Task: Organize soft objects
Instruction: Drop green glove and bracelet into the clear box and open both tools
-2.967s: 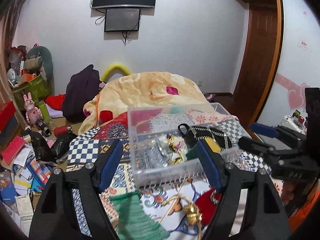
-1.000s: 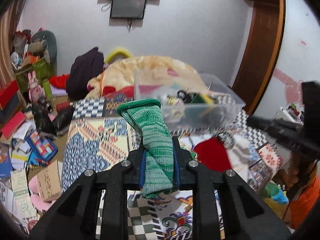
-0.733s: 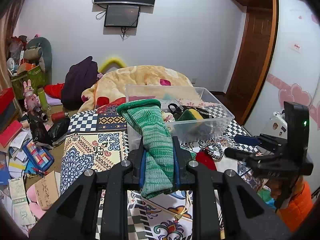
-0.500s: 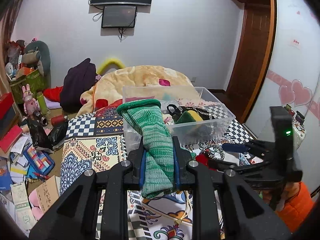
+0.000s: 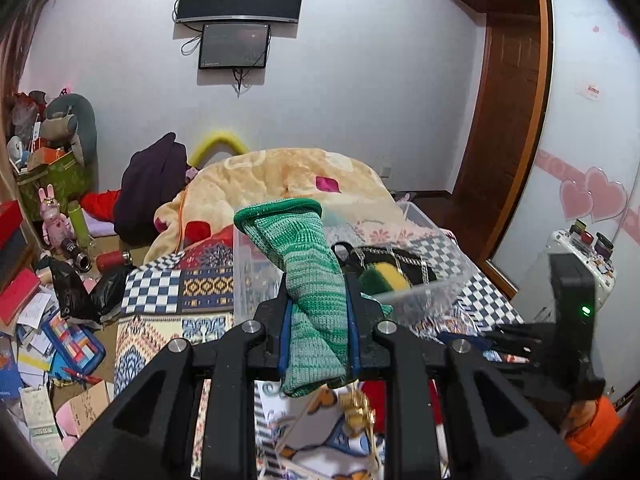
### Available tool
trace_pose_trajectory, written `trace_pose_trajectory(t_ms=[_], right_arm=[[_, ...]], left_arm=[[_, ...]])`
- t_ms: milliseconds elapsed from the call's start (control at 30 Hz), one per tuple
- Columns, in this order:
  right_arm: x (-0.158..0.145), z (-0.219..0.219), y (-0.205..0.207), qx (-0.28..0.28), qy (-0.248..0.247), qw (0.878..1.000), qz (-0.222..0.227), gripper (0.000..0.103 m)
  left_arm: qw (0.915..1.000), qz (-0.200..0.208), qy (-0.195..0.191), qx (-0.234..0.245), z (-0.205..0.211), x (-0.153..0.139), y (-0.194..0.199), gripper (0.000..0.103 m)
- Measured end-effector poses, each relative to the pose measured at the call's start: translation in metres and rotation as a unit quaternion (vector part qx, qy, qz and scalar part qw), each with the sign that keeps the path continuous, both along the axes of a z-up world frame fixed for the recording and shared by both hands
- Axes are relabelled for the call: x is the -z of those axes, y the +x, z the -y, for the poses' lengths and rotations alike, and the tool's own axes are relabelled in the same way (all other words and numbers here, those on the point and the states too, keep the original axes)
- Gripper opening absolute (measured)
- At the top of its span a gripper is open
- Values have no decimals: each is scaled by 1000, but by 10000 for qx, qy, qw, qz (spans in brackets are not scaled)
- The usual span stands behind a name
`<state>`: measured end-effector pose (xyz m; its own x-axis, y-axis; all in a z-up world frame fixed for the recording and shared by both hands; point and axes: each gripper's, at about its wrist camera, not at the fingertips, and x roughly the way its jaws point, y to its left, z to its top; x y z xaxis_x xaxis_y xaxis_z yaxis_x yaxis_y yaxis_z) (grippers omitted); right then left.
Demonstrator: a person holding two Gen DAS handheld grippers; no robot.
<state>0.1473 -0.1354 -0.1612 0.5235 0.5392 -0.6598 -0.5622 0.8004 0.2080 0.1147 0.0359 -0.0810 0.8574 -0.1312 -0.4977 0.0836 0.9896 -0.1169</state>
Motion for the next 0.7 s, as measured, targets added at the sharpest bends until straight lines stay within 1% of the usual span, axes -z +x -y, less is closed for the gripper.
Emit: trace_pose_trajectory(t_ms=[200, 433, 500, 633, 700], right_arm=[[-20, 13, -6, 140, 150, 9993, 315, 14], [-57, 22, -20, 90, 290, 9958, 866, 14], [-66, 23, -18, 164, 334, 9942, 1005, 14], [-81, 20, 0, 423, 397, 9907, 1227, 14], [-80, 17, 16, 496, 420, 9909, 1181, 14]], left_arm=[[10000, 16, 36, -68, 2, -5, 30, 22], [9995, -292, 44, -74, 6, 5, 70, 22], [9993, -377, 54, -57, 8, 10, 77, 22], [9984, -553, 68, -2, 15, 20, 91, 22], [9979, -637, 71, 60, 18, 25, 96, 22]])
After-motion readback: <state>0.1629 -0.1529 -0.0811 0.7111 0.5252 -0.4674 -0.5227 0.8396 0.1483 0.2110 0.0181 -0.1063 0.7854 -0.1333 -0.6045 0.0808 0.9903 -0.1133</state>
